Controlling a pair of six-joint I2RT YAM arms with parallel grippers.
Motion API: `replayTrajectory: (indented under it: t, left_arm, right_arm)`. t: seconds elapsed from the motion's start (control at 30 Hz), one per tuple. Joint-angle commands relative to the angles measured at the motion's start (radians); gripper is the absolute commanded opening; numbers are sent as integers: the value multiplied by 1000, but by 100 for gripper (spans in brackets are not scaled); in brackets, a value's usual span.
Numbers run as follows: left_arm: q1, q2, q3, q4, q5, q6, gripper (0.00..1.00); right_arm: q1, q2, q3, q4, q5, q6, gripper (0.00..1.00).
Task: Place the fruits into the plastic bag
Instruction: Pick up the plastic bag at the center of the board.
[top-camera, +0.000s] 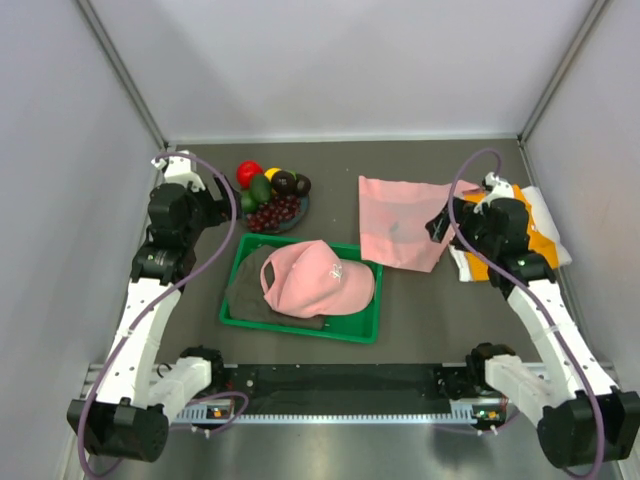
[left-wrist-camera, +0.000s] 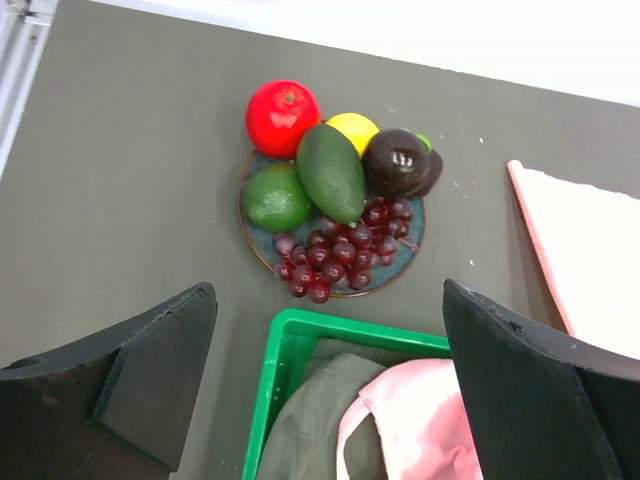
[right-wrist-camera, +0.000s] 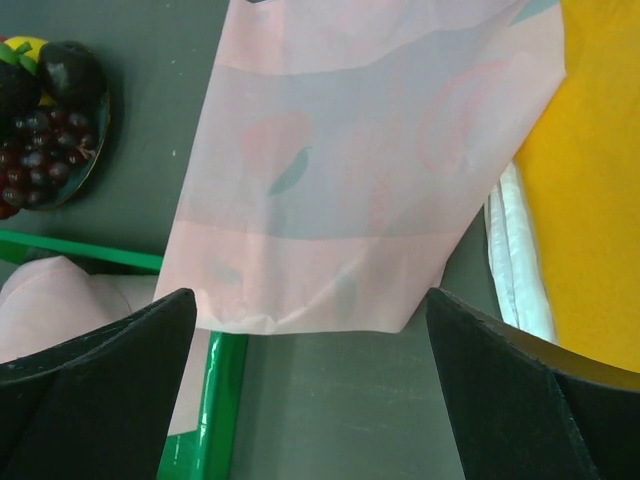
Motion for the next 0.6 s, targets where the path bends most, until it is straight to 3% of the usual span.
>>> replayTrajectory:
  t: [0.0,0.27,0.57]
  left_arm:
    - [0,14,-5,34,75,8,99]
    - [-2,28,-7,31,95,9,99]
    - [-45,57,0,28,101,17,98]
  right_arm:
    - [-122,53,-3,83,-172,32,95]
    - [-217,243,-80,254,-302,90,87]
    - [-228,466,-89,373,-247,149,82]
